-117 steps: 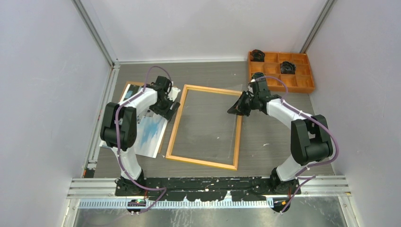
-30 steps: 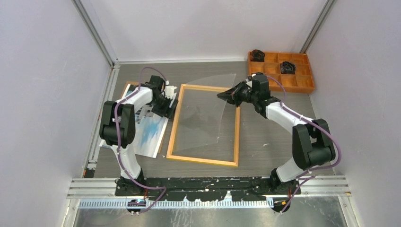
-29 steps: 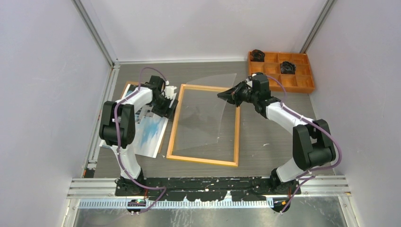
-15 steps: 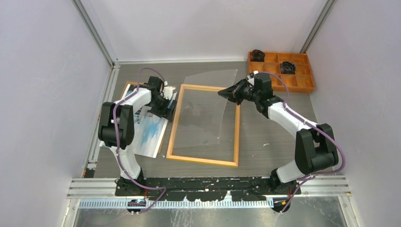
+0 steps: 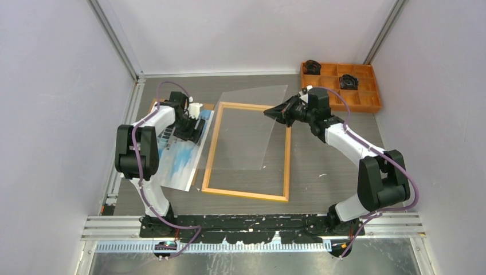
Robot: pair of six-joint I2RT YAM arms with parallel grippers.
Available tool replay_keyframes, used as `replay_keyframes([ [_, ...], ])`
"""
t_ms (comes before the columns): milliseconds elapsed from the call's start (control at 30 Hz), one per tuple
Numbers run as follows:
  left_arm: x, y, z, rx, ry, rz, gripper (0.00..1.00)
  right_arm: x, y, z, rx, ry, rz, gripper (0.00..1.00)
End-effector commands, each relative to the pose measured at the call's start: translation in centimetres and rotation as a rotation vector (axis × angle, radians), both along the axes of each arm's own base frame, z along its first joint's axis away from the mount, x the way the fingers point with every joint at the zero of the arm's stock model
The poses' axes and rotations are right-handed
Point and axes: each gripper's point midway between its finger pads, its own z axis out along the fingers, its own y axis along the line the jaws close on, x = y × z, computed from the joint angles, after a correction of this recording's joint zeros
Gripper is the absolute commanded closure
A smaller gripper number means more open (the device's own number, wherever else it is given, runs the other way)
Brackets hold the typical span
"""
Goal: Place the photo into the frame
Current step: Place the photo frame item in the photo frame.
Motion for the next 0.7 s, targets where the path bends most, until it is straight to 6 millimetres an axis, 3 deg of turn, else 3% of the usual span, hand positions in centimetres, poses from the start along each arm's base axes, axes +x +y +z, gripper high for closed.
replay_keyframes([
  [0, 0.7, -0.2, 2.3, -0.010, -0.059, -0.015, 0.32, -0.8, -0.2, 1.0, 0.025, -0.048, 0.023, 0.99],
  [333, 0.5, 0.2, 1.7, 0.012, -0.055, -0.014, 0.32, -1.7, -2.1, -5.5, -0.111, 0.020, 0.059, 0.99],
  [667, -0.2, -1.0, 1.2, 0.023, -0.046, -0.051, 0.32, -0.9, -2.4, -8.0, -0.186, 0.030, 0.082, 0.99],
])
